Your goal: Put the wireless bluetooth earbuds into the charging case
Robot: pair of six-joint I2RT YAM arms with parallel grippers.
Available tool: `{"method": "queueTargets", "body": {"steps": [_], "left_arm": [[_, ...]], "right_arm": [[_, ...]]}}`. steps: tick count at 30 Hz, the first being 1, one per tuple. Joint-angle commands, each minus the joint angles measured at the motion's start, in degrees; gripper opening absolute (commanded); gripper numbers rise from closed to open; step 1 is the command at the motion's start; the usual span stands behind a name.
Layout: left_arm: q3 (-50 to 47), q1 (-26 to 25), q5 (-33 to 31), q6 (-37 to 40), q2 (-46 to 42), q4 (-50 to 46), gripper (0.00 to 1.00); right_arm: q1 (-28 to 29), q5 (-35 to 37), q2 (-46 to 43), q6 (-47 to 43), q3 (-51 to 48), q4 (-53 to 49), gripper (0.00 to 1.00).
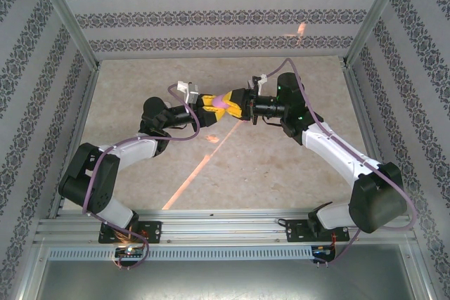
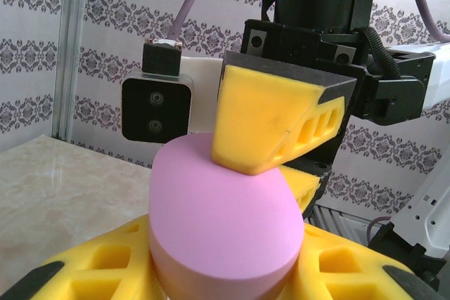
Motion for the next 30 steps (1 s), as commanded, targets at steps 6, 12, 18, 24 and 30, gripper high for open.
{"method": "queueTargets", "body": {"steps": [6,12,18,24,30], "left_arm": [[2.64,-0.59,0.68,-1.89,0.2,4.53,0.43],[2.3,-0.67,0.5,-1.82,0.24,4.64,0.47],[2.22,-0.77,0.41,-1.9,0.12,4.71,0.51],[2.2,-0.79,0.58,-1.39,0.03,3.92,0.51],[1.6,-0.89,0.38,0.29,-0.32,2.04,0.54]], "right_arm": [[0.78,-1.67,-0.21,-0.66,-0.89,0.64,0.2],[0.87,-1.46,-0.38,-0.62,-0.9,0.74,0.2],[0.93,-1.42,-0.3,-0.58,-1.07,0.67,0.2],[0.96,-1.41,-0.37,-0.5,-0.9,0.71,0.2],[0.91,-1.08,-0.54,-0.31,-0.54,1.21,0.2]]}}
